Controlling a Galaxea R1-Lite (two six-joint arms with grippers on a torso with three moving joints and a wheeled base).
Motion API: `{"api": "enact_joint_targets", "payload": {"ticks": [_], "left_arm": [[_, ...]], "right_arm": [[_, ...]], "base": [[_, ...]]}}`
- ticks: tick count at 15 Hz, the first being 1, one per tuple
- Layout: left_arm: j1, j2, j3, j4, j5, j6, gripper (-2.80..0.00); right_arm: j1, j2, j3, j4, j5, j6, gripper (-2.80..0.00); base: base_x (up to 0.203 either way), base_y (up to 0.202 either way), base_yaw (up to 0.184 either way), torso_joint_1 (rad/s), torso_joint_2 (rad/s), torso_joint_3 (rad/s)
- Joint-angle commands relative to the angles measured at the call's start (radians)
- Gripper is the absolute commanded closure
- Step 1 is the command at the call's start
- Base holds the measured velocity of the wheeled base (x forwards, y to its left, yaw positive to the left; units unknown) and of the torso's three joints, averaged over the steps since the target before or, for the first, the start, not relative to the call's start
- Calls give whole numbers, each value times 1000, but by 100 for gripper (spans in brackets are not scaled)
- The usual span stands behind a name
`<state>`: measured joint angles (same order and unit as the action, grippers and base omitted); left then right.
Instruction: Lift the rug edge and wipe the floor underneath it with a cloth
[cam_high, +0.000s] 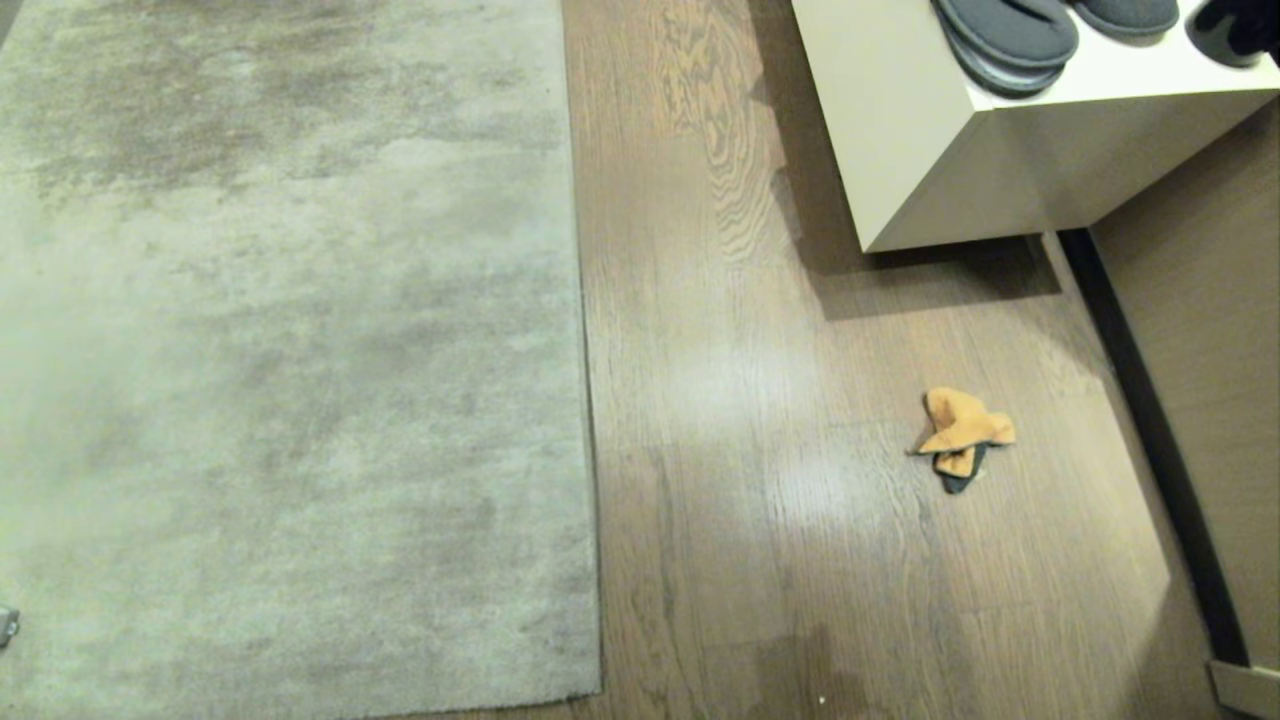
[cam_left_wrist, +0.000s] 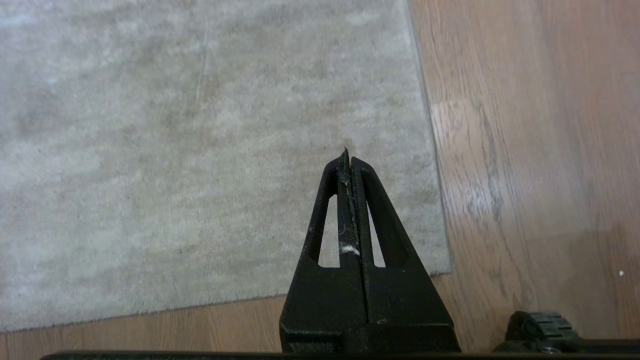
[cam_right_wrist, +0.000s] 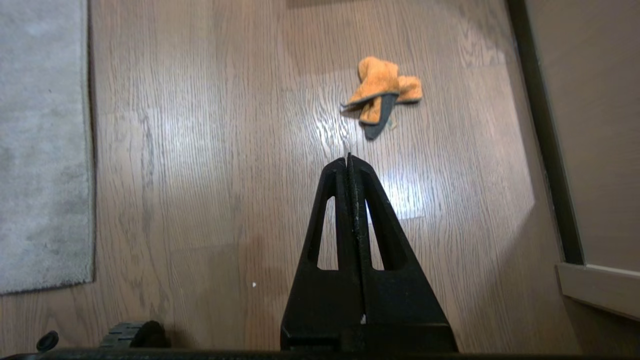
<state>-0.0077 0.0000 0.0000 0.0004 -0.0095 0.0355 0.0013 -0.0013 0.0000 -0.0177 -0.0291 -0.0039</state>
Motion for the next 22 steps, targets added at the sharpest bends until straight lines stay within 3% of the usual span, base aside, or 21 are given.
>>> {"api": "enact_joint_targets", "payload": {"ticks": [1, 22], "left_arm": [[0, 0, 0, 0, 0, 0, 0], [0, 0, 0, 0, 2, 0, 0]], "right_arm": [[0, 1, 0, -1, 0, -1, 0], [0, 1, 0, -1, 0, -1, 0]], "base": [[0, 0, 0, 4, 2, 205], [0, 0, 0, 4, 3, 204]]}}
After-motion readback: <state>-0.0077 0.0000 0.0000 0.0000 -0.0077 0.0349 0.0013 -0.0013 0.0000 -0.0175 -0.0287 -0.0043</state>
